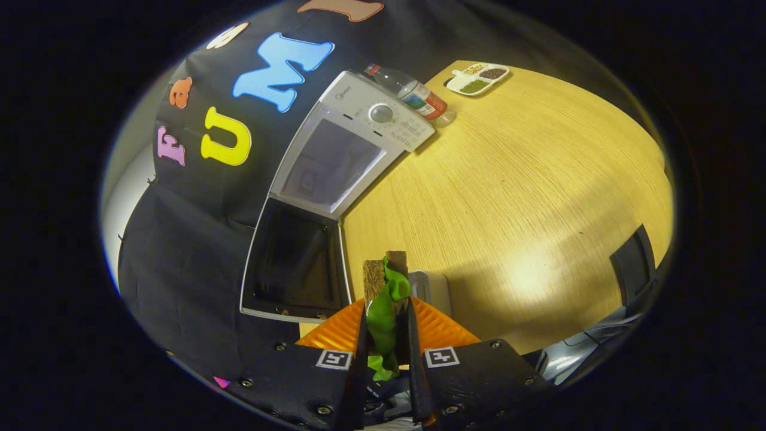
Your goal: Open the microwave, put the food inside, and close the microwave door.
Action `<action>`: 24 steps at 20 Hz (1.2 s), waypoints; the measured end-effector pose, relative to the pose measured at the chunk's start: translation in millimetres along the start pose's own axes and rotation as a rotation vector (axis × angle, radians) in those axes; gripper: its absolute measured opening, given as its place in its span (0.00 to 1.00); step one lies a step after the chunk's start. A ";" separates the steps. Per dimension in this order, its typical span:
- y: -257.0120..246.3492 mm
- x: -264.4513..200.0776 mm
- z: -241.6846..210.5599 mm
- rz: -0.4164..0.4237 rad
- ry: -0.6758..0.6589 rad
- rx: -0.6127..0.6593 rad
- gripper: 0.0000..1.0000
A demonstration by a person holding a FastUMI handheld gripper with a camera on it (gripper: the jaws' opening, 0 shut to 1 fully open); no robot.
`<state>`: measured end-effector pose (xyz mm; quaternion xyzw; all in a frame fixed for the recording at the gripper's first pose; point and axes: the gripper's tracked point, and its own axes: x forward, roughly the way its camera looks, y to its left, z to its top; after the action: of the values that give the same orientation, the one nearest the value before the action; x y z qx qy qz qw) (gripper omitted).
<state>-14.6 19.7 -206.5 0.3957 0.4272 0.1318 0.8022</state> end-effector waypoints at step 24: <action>109.2 180.5 110.9 0.191 -0.249 0.085 0.30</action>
<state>195.1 132.2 -194.1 0.4816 0.2901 0.1392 0.8152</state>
